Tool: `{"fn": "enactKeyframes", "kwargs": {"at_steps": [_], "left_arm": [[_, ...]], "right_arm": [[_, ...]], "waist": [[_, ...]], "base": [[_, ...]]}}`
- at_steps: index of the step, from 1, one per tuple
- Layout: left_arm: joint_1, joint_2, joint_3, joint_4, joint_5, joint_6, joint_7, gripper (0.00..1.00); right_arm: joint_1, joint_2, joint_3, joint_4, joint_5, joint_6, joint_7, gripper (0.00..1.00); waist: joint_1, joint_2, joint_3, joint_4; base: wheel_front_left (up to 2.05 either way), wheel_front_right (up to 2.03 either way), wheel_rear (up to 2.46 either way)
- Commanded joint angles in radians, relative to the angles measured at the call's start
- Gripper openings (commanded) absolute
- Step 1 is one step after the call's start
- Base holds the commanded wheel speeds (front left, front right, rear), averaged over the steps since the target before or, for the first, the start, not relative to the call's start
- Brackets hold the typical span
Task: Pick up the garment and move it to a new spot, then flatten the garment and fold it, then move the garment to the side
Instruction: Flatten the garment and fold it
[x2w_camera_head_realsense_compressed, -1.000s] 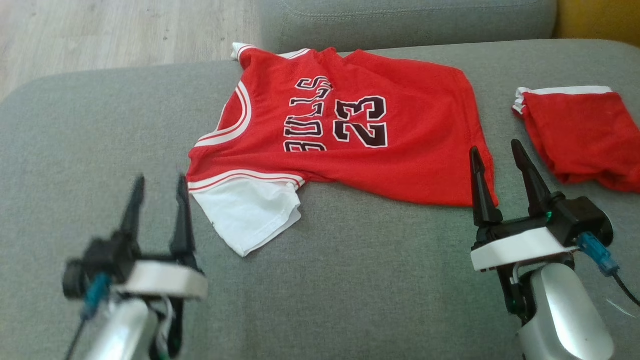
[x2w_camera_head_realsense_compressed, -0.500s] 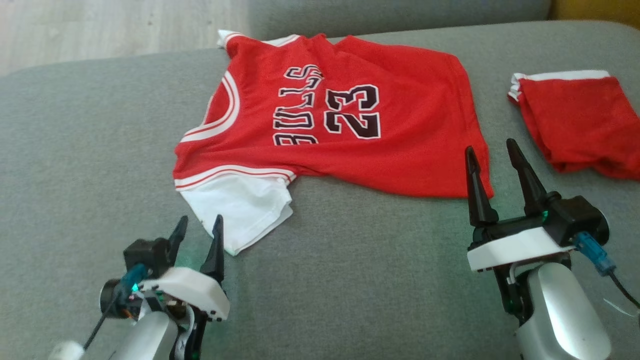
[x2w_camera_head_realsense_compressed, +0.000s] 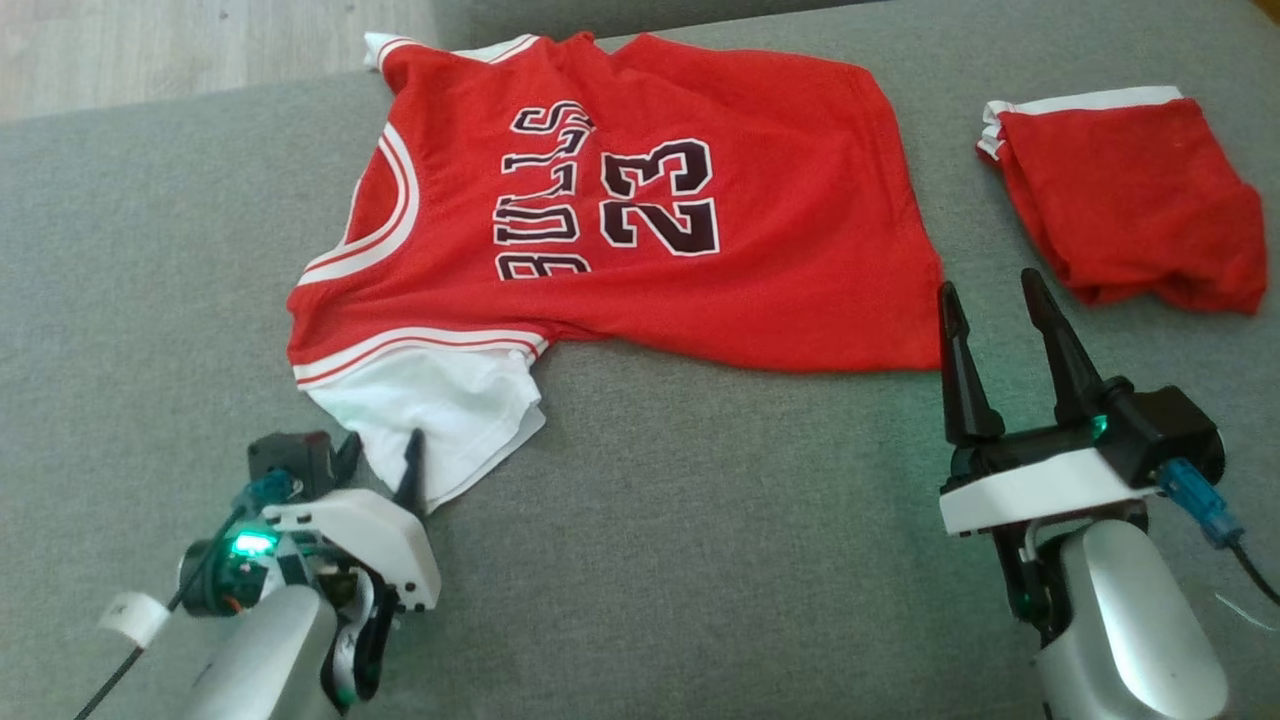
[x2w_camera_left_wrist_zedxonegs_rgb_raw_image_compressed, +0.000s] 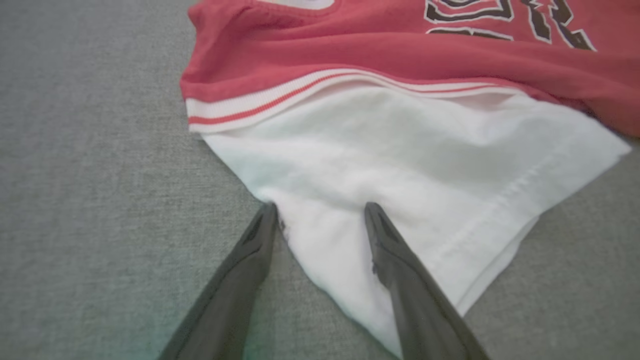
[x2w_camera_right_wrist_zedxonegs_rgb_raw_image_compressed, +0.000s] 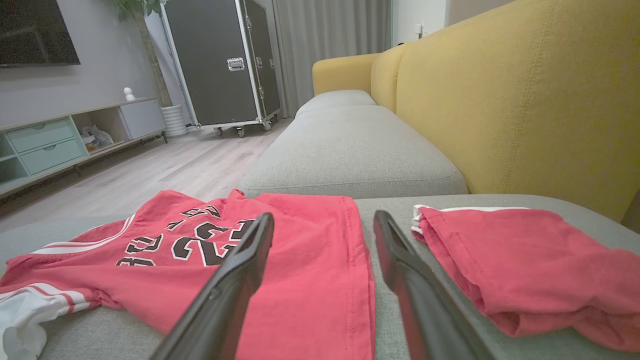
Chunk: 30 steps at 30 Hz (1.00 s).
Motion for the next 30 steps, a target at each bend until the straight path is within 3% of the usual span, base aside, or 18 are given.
{"fn": "enactKeyframes", "kwargs": {"at_steps": [1, 8, 18, 23, 30], "left_arm": [[0.002, 0.022, 0.006, 0.01, -0.009, -0.001, 0.034, 0.0], [-0.01, 0.029, 0.036, -0.037, -0.003, 0.005, -0.074, 0.0], [-0.02, 0.032, 0.089, -0.142, 0.029, -0.001, -0.347, 0.0], [-0.018, 0.026, 0.105, -0.184, 0.042, 0.002, -0.393, 0.0], [-0.008, 0.01, 0.115, -0.223, 0.071, -0.014, -0.416, 0.0]], "right_arm": [[-0.038, -0.002, 0.017, -0.037, 0.006, -0.005, -0.006, 1.0], [-0.031, -0.002, 0.005, -0.015, -0.001, -0.005, -0.006, 1.0], [-0.037, -0.002, -0.029, 0.185, 0.017, -0.005, 0.041, 1.0], [-0.052, -0.002, -0.049, 0.269, 0.055, -0.005, 0.08, 1.0], [-0.141, -0.002, -0.054, 0.436, 0.193, -0.005, 0.071, 1.0]], "waist": [[0.0, -0.0001, 0.002, -0.004], [0.0, -0.0001, -0.013, -0.005], [0.0, -0.0001, -0.056, 0.009], [0.0, -0.0001, -0.058, 0.023], [0.0, -0.0001, -0.05, 0.057]], "base": [[0.0, 0.0, 0.0], [0.0, 0.0, 0.0], [0.0, 0.0, 0.0], [0.0, 0.0, 0.0], [0.0, 0.0, 0.0]]}}
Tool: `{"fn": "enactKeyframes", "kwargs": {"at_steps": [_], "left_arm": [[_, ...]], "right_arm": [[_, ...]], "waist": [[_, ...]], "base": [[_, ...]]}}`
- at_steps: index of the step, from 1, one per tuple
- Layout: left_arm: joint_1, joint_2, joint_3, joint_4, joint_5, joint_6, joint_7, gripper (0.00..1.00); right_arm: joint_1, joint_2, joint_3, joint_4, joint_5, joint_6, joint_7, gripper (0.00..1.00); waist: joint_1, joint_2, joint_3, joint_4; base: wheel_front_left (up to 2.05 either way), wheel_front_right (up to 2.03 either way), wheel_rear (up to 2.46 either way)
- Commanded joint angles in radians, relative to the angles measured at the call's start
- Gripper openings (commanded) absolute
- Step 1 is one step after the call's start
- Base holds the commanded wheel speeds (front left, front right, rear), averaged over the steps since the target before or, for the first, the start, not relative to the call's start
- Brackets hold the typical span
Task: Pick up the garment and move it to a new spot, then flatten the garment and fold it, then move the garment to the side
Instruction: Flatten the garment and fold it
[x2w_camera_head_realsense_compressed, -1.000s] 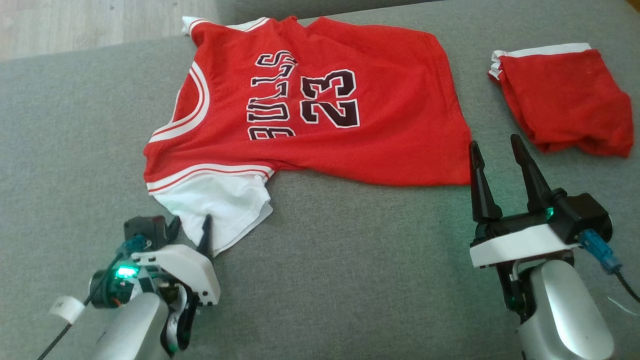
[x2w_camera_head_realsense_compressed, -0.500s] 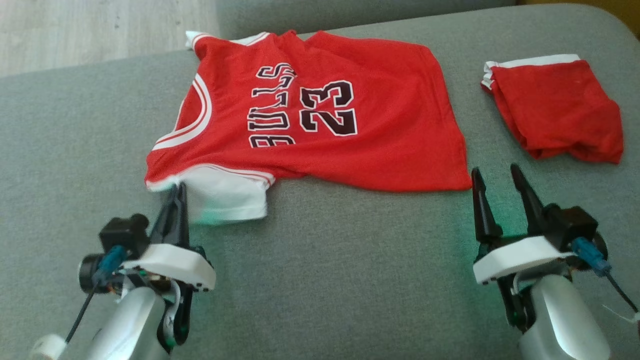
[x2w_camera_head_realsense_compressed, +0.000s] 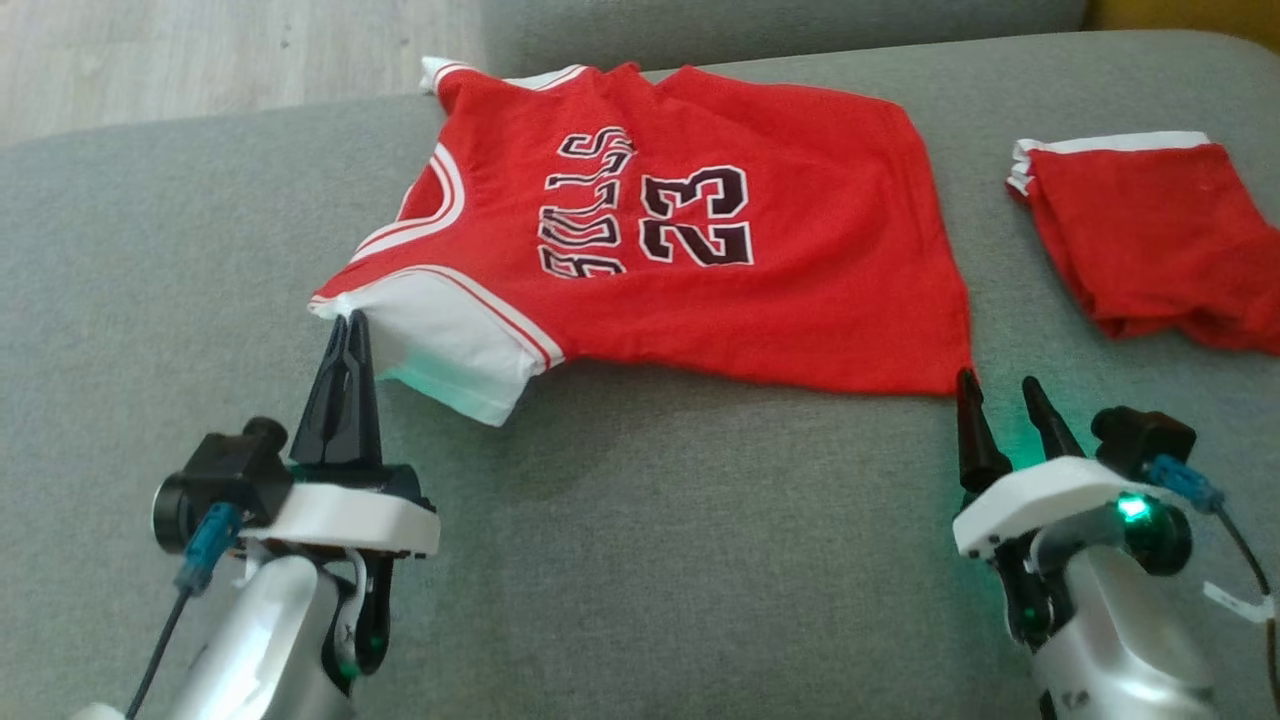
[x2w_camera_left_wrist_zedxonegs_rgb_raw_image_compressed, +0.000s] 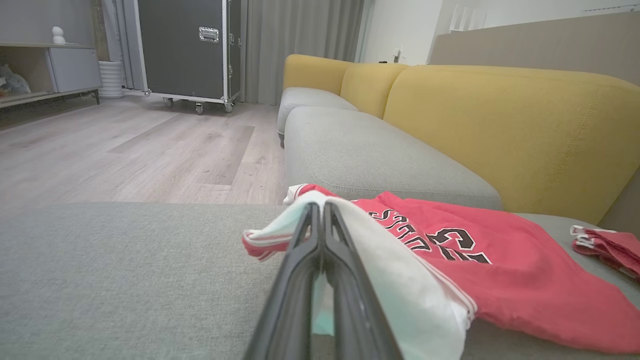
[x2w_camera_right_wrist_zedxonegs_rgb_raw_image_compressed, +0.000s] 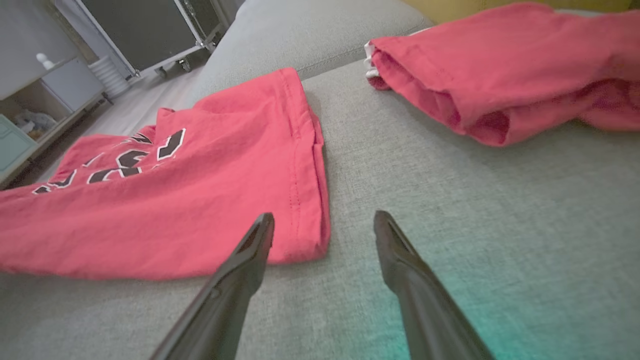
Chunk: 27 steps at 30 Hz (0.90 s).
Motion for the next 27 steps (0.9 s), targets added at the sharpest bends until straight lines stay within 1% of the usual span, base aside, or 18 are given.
{"fn": "enactKeyframes", "kwargs": {"at_steps": [1, 3, 6, 10, 11, 12, 13, 14, 20, 24, 27], "left_arm": [[-0.024, 0.016, 0.041, -0.031, 0.008, -0.005, -0.01, 0.0], [-0.025, 0.013, 0.038, -0.027, 0.012, -0.011, -0.01, 0.0], [-0.03, 0.006, 0.037, -0.025, 0.018, -0.019, -0.011, 0.0], [-0.035, -0.002, 0.041, -0.025, 0.024, -0.029, -0.012, 0.0], [-0.035, -0.003, 0.043, -0.024, 0.025, -0.031, -0.012, 0.0], [-0.036, -0.005, 0.045, -0.023, 0.027, -0.033, -0.012, 0.0], [-0.037, -0.006, 0.05, -0.023, 0.028, -0.035, -0.012, 0.0], [-0.037, -0.007, 0.054, -0.023, 0.03, -0.036, -0.012, 0.0], [-0.026, -0.016, 0.082, -0.004, 0.035, -0.034, -0.012, 0.0], [-0.016, -0.027, 0.113, -0.007, 0.016, -0.036, -0.012, 0.0], [-0.013, -0.026, 0.14, -0.026, 0.001, -0.042, -0.012, 0.0]], "right_arm": [[-0.03, -0.002, 0.029, -0.012, 0.022, -0.005, -0.009, 1.0], [-0.057, -0.002, 0.039, 0.044, 0.062, -0.005, -0.012, 1.0], [-0.098, -0.002, 0.056, 0.124, 0.089, -0.005, -0.019, 1.0], [-0.14, -0.002, 0.111, 0.209, 0.167, -0.005, -0.015, 1.0], [-0.149, -0.002, 0.125, 0.229, 0.179, -0.005, -0.016, 0.98], [-0.157, -0.002, 0.139, 0.247, 0.189, -0.005, -0.018, 0.44], [-0.164, -0.002, 0.152, 0.264, 0.198, -0.005, -0.021, 0.31], [-0.171, -0.002, 0.166, 0.277, 0.206, -0.005, -0.024, 0.0], [-0.184, -0.002, 0.232, 0.316, 0.251, -0.005, -0.054, 0.0], [-0.187, -0.002, 0.264, 0.272, 0.28, -0.005, -0.073, 0.0], [-0.202, -0.002, 0.268, 0.212, 0.27, -0.005, -0.082, 0.0]], "waist": [[0.0, 0.0, 0.003, 0.005], [0.0, 0.0, 0.006, 0.013], [0.0, 0.0, 0.013, 0.022], [0.0, 0.0, 0.019, 0.03], [0.0, 0.0, 0.019, 0.031], [0.0, 0.0, 0.019, 0.032], [0.0, 0.0, 0.02, 0.033], [0.0, 0.0, 0.02, 0.034], [0.0, 0.0, -0.013, 0.022], [0.0, 0.0, -0.043, 0.002], [0.0, 0.0, -0.061, -0.015]], "base": [[0.0, 0.0, 0.0], [0.0, 0.0, 0.0], [0.0, 0.0, 0.0], [0.0, 0.0, 0.0], [0.0, 0.0, 0.0], [0.0, 0.0, 0.0], [0.0, 0.0, 0.0], [0.0, 0.0, 0.0], [0.0, 0.0, 0.0], [0.0, 0.0, 0.0], [0.0, 0.0, 0.0]]}}
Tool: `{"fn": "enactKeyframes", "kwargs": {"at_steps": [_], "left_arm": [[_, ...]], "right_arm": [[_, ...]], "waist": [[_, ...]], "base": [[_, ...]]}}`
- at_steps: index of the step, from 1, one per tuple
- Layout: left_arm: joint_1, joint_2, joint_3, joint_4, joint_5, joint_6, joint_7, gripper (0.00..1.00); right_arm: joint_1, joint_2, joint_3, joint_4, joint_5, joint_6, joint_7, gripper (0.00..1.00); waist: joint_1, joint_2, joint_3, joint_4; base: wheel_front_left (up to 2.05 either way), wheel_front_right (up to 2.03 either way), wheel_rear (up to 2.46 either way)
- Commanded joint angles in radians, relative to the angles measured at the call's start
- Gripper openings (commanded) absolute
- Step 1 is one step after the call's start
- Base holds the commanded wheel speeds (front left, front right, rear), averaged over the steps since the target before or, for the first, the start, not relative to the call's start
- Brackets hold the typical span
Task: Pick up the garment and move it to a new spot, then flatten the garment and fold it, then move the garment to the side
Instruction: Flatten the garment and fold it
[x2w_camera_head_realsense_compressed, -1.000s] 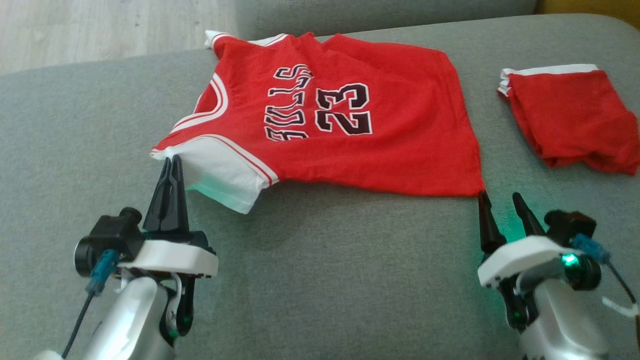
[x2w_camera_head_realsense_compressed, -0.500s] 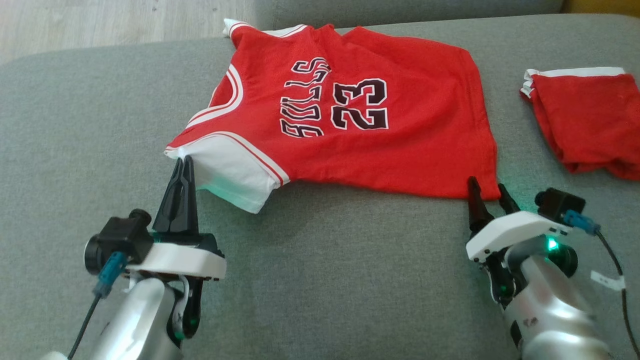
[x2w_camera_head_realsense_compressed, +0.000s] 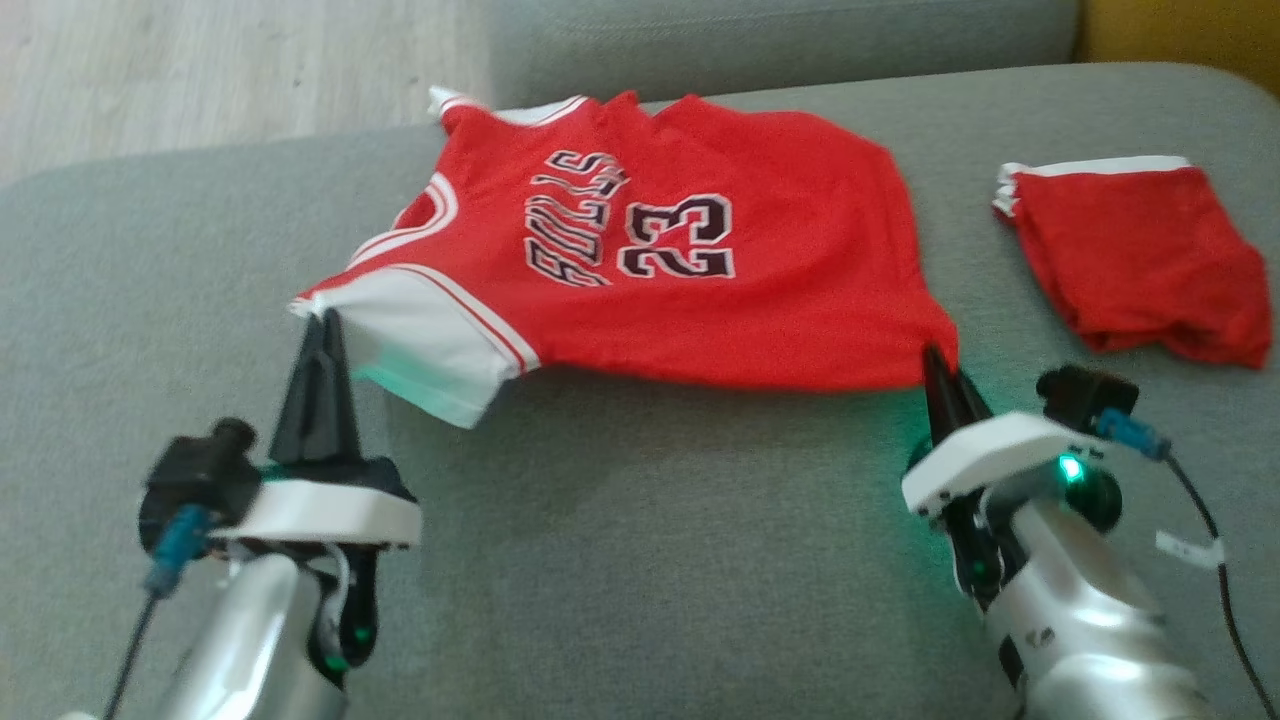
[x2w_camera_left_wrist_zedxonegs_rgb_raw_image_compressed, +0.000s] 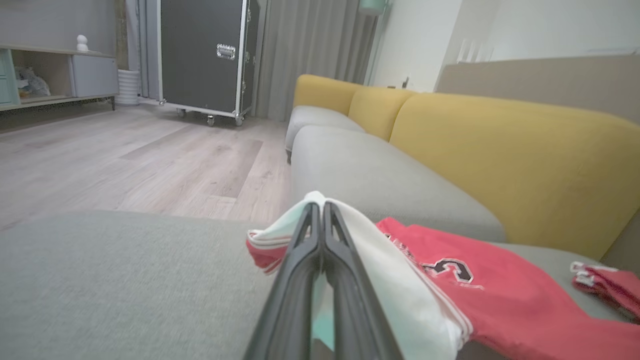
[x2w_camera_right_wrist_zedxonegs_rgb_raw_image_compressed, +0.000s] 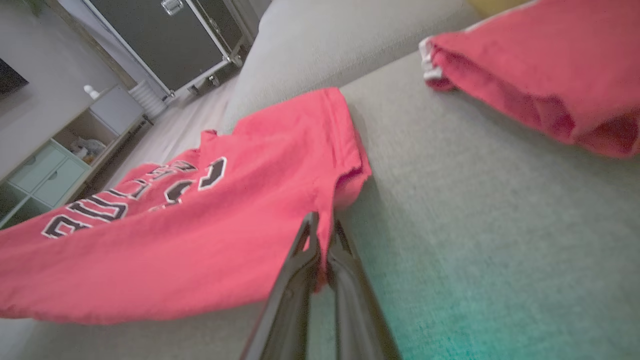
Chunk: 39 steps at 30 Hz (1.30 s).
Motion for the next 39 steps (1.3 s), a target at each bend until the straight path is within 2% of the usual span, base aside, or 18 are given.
{"fn": "enactKeyframes", "kwargs": {"at_steps": [1, 5, 10, 12, 19, 24, 26, 29, 32, 36, 39], "left_arm": [[-0.027, 0.015, 0.064, -0.053, -0.017, -0.006, -0.012, 0.0], [-0.065, 0.011, 0.122, -0.114, -0.093, -0.029, -0.007, 0.0], [-0.165, 0.033, 0.178, -0.243, -0.142, -0.028, 0.023, 0.0], [-0.183, 0.034, 0.192, -0.271, -0.157, -0.025, 0.032, 0.0], [-0.24, 0.048, 0.268, -0.504, -0.228, 0.02, 0.091, 0.0], [-0.239, 0.053, 0.292, -0.642, -0.27, 0.069, 0.164, 0.0], [-0.252, 0.071, 0.292, -0.666, -0.27, 0.082, 0.2, 0.0], [-0.298, 0.105, 0.287, -0.633, -0.268, 0.091, 0.256, 0.0], [-0.385, 0.133, 0.275, -0.531, -0.289, 0.079, 0.317, 0.0], [-0.559, 0.182, 0.243, -0.321, -0.276, 0.025, 0.358, 0.0], [-0.719, 0.21, 0.212, -0.148, -0.237, -0.026, 0.343, 0.0]], "right_arm": [[-0.03, 0.011, 0.019, -0.072, -0.014, -0.005, -0.018, 0.0], [-0.06, 0.007, -0.011, -0.24, -0.068, -0.005, -0.02, 0.0], [-0.083, -0.032, -0.036, -0.486, -0.131, -0.005, -0.021, 0.0], [-0.089, -0.041, -0.037, -0.53, -0.14, -0.005, -0.02, 0.0], [-0.093, -0.09, -0.066, -0.812, -0.196, -0.005, 0.036, 0.0], [-0.046, -0.083, -0.133, -0.976, -0.24, -0.005, 0.131, 0.0], [-0.036, -0.075, -0.155, -1.025, -0.265, -0.005, 0.172, 0.0], [-0.047, -0.071, -0.178, -1.054, -0.302, -0.005, 0.235, 0.0], [-0.112, -0.072, -0.176, -1.015, -0.314, -0.005, 0.288, 0.0], [-0.286, -0.098, -0.154, -0.877, -0.323, -0.005, 0.311, 0.0], [-0.452, -0.124, -0.135, -0.737, -0.342, -0.005, 0.296, 0.0]], "waist": [[0.0, 0.0, -0.018, -0.018], [0.0, 0.0, -0.037, -0.032], [0.0, 0.0, -0.063, -0.04], [0.0, 0.0, -0.069, -0.042], [0.0, 0.0, -0.092, -0.052], [0.0, 0.0, -0.082, -0.045], [0.0, 0.0, -0.067, -0.04], [0.0, 0.0, -0.028, -0.031], [0.0, 0.0, 0.031, -0.022], [0.0, 0.0, 0.135, -0.007], [0.0, 0.0, 0.211, 0.014]], "base": [[0.0, 0.0, 0.0], [0.0, 0.0, 0.0], [0.0, 0.0, 0.0], [0.0, 0.0, 0.0], [0.0, 0.0, 0.0], [0.0, 0.0, 0.0], [0.0, 0.0, 0.0], [0.0, 0.0, 0.0], [0.0, 0.0, 0.0], [0.0, 0.0, 0.0], [0.0, 0.0, 0.0]]}}
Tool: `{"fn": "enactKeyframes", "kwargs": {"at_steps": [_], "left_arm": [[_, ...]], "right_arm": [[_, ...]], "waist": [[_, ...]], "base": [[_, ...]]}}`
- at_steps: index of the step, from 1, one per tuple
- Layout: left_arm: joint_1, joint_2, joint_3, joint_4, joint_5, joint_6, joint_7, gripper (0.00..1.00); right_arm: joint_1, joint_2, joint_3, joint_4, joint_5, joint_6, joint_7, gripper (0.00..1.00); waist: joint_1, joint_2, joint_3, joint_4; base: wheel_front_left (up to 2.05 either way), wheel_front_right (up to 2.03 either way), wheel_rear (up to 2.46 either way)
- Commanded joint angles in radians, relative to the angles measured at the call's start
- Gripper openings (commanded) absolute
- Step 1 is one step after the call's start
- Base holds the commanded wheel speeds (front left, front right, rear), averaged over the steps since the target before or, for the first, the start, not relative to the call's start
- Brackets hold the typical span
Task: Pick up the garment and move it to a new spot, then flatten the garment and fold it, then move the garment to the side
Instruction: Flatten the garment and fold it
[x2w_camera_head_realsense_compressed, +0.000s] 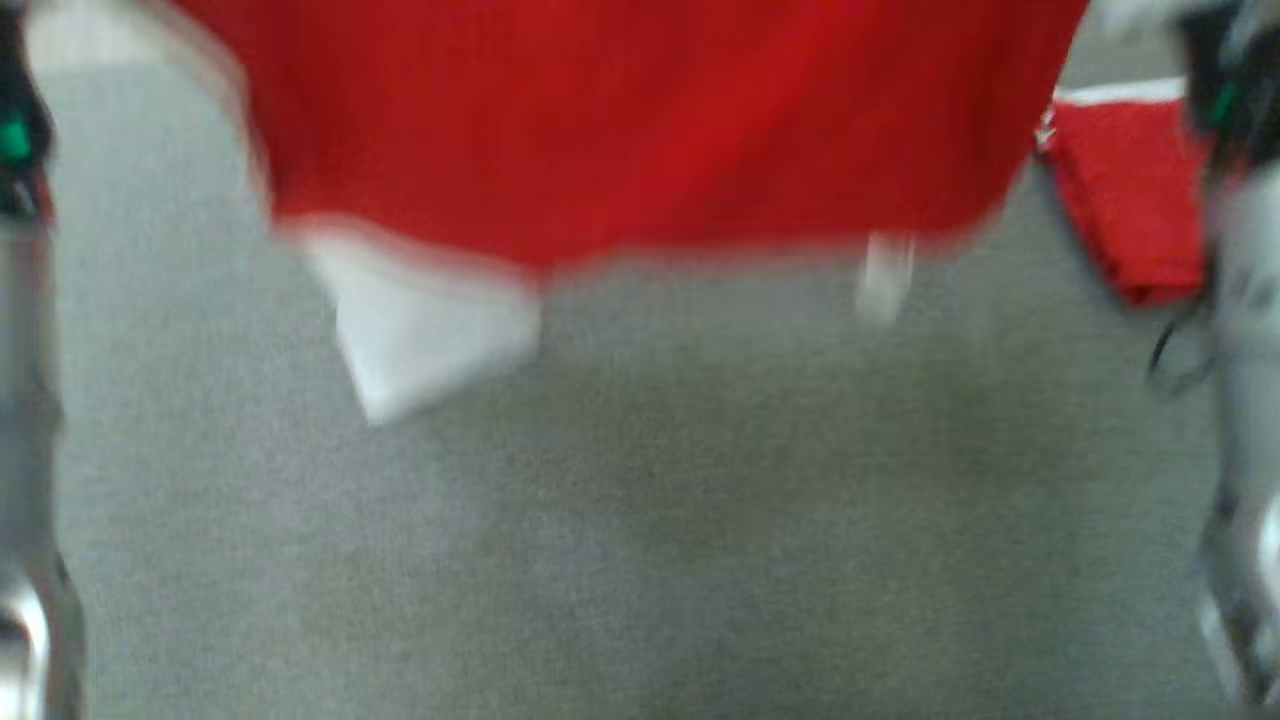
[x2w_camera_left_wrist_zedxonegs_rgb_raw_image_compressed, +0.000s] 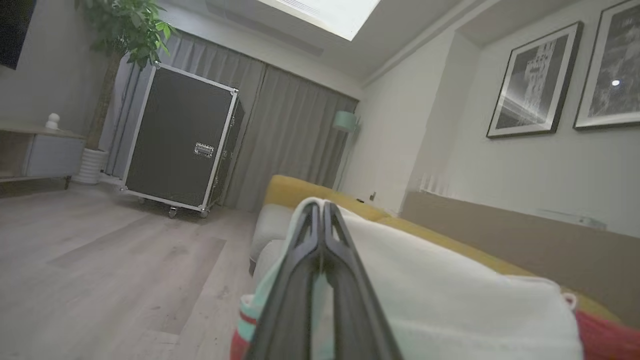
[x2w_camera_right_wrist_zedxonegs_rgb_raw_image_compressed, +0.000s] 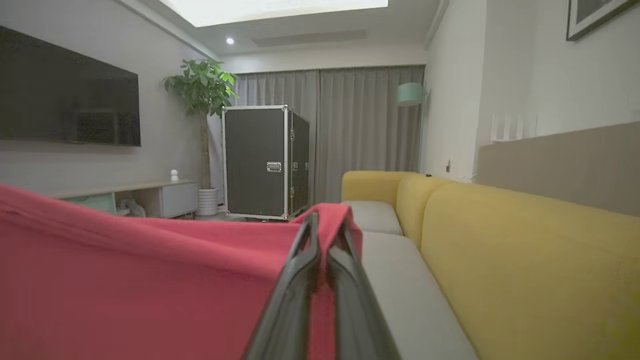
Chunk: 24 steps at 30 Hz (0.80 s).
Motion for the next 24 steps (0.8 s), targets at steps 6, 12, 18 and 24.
{"fn": "enactKeyframes", "kwargs": {"at_steps": [6, 12, 18, 24], "left_arm": [[-0.355, 0.083, -0.02, 0.288, 0.101, -0.088, -0.103, 0.0], [-0.464, 0.053, -0.068, 0.479, 0.137, -0.151, -0.221, 0.0], [-0.406, 0.023, -0.109, 0.61, 0.129, -0.183, -0.294, 0.0], [-0.196, 0.005, -0.234, 0.685, 0.114, -0.196, -0.324, 0.0]], "right_arm": [[-0.353, -0.017, 0.024, 0.273, -0.065, -0.005, -0.159, 0.0], [-0.443, 0.002, 0.03, 0.528, -0.112, -0.005, -0.271, 0.0], [-0.39, -0.005, 0.09, 0.689, -0.118, -0.005, -0.281, 0.0], [-0.264, -0.036, 0.228, 0.831, -0.08, -0.005, -0.246, 0.0]], "waist": [[-0.0003, 0.0, 0.16, 0.055], [-0.0003, 0.0, 0.182, 0.073], [-0.0003, 0.0, 0.174, 0.092], [-0.0003, 0.0, 0.117, 0.107]], "base": [[0.0, 0.0, 0.0], [0.0, 0.0, 0.0], [0.0, 0.0, 0.0], [0.0, 0.0, 0.0]]}}
